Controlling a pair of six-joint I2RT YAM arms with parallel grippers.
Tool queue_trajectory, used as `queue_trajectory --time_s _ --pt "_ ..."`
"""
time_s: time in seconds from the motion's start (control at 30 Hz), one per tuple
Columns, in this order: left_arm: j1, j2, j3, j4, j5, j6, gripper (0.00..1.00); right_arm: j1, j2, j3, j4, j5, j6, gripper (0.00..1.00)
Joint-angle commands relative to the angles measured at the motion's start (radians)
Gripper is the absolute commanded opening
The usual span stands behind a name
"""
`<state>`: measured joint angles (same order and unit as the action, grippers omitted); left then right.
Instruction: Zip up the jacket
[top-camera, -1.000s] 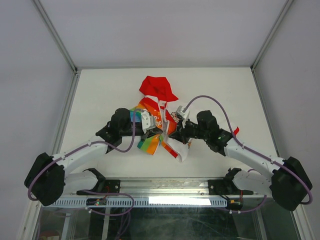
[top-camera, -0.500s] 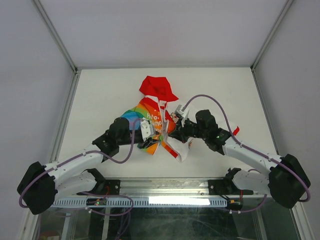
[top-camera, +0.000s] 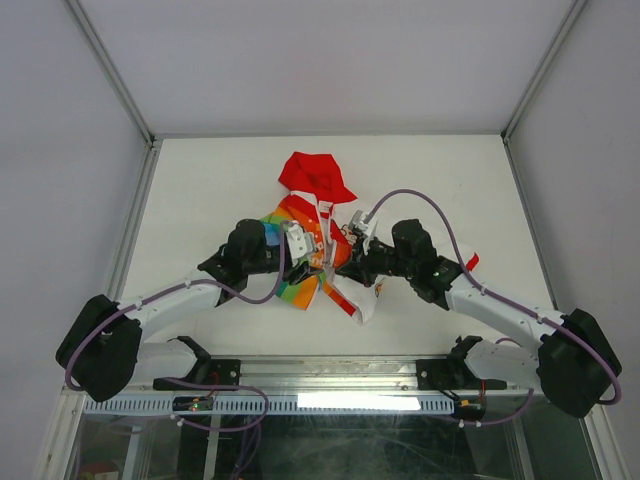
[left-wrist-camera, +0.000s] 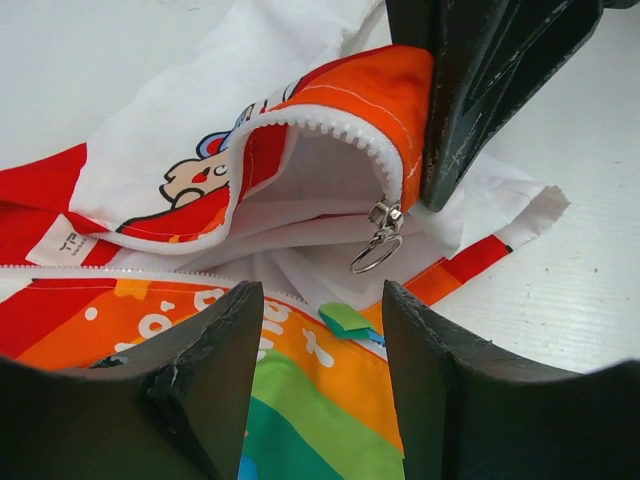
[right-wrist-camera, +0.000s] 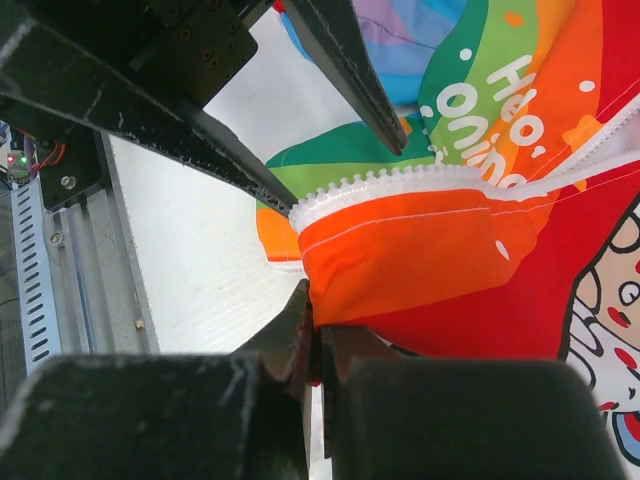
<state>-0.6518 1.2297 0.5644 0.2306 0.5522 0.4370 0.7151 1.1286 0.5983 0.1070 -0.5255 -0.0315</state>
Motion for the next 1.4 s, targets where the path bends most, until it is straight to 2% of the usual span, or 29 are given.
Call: queue_trajectory --time_s 0.0,0.23,0.4,0.47,0.57,0.7,0.93,1.1,1.17,1.37 --pt "0.016 -0.002 0.046 0.073 0.135 0.043 0.52 -0.005 -0.039 0.023 0.063 -0.026 -0.012 0.00" --pt "0.016 0.042 0.070 0.066 0.253 0.043 0.51 -0.004 -0.037 0.022 0.066 -0.035 -0.015 0.00" --pt "0.016 0.066 0.100 0.057 0.258 0.042 0.43 -0.005 -0.030 0.027 0.066 -0.034 -0.018 0.00" --pt "0.016 0.068 0.110 0.047 0.254 0.042 0.37 -0.005 -0.028 0.028 0.065 -0.032 -0.018 0.00" --pt "0.016 0.060 0.110 0.028 0.240 0.041 0.18 -0.004 -0.028 0.032 0.063 -0.028 -0.018 0.00" --pt "0.015 0.023 0.091 -0.012 0.208 0.058 0.00 -0.005 -0.025 0.029 0.062 -0.019 -0.018 0.00" --pt "0.006 -0.077 0.067 -0.102 0.107 0.027 0.00 -0.009 -0.003 0.043 0.062 0.016 0.013 0.00" --pt "-0.037 -0.166 0.015 -0.122 -0.056 -0.001 0.02 -0.012 0.016 0.059 0.060 0.001 0.043 0.00" --pt "-0.068 -0.195 0.001 -0.122 -0.149 -0.017 0.05 -0.013 0.026 0.069 0.053 -0.005 0.053 0.00" --pt "-0.174 -0.234 -0.016 -0.116 -0.293 -0.045 0.17 -0.013 0.058 0.094 0.048 -0.033 0.090 0.00"
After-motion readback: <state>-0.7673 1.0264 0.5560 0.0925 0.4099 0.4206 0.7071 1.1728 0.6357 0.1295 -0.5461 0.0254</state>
